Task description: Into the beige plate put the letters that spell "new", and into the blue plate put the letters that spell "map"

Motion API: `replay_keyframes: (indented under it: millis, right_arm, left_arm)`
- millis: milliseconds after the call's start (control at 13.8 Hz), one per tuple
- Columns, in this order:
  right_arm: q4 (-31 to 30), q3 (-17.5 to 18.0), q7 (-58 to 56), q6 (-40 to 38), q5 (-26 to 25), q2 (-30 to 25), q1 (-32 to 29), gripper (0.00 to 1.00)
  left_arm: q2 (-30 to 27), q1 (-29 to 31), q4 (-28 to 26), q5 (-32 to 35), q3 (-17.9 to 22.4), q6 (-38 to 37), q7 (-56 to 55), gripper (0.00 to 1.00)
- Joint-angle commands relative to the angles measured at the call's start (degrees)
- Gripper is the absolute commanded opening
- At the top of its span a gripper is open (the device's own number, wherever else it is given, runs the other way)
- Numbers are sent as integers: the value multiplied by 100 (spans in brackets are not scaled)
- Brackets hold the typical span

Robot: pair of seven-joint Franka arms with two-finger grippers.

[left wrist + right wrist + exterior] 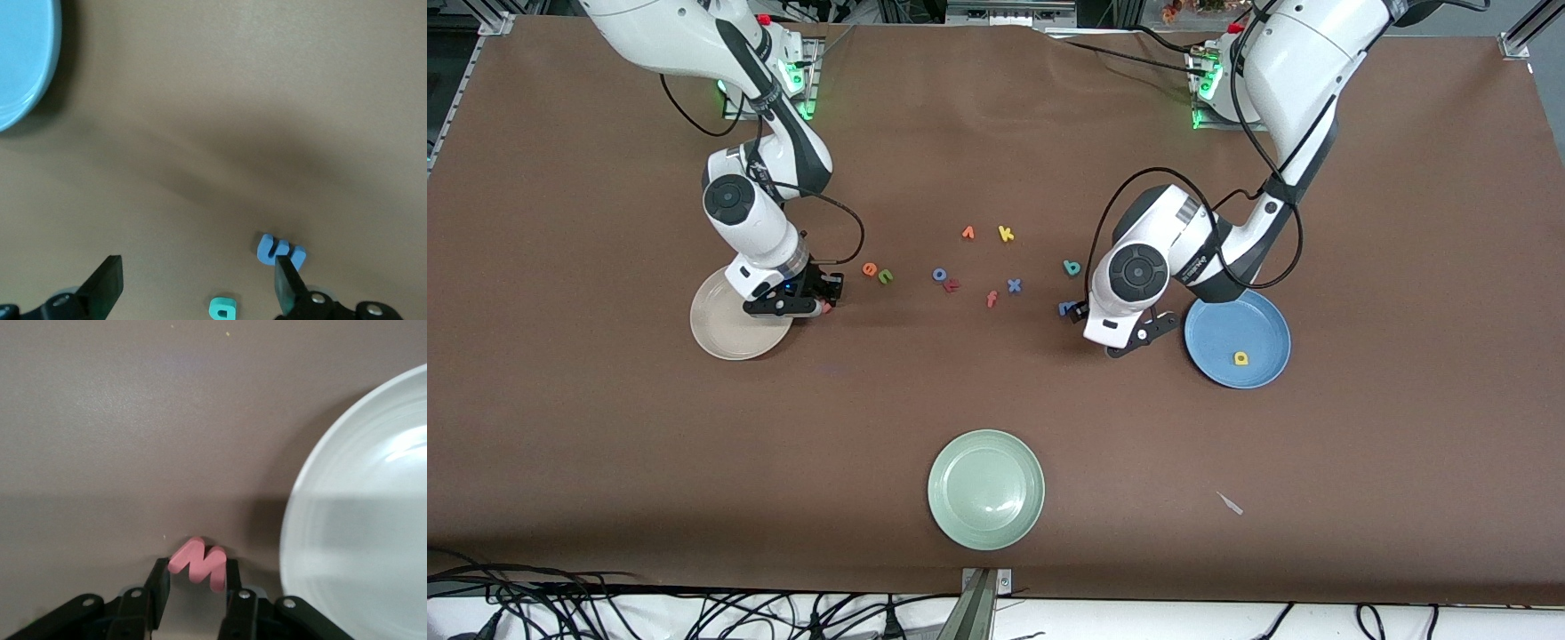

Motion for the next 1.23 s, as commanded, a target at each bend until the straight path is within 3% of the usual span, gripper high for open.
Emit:
replay_keyframes:
  millis: [0,145,291,508,654,799,872,944,1162]
  right_arm:
    - [223,-189,-374,-786,-68,-381,-5,26]
    - [539,-364,-725,-1471,-68,-521,-5,26]
    - [673,-680,-1295,-1808,-68,-566,-5,26]
    - [559,-1146,-2026,-1756,-68,-566,-5,28]
    - [305,-1209,-2089,-1442,-68,-557,-14,30]
    - [93,-1209,-2046,-1063,-50,-522,-14,43]
    - [93,-1209,-1984,-1070,-41,-531,-14,60]
    - [93,-1201,-1940,-1123,-33,-548,-5,67]
    - [110,-964,-1467,-1255,-32,-627,-5,68]
  left_arm:
    - [39,41,73,189,118,-2,-111,100]
    - [39,32,73,172,110,-3,-590,100]
    - [117,-125,81,241,110,68,-1932,100]
    - [135,-240,-6,233,110,366,-3121,100]
    - [179,-258,-6,224,110,673,-3991,100]
    - [249,-337,-24,232,110,1015,-4861,100]
    - [267,-424,-41,233,110,1130,-4987,100]
    - [267,-442,-42,224,110,1157,-5067,100]
    - [337,-547,-146,233,110,1429,-5541,86]
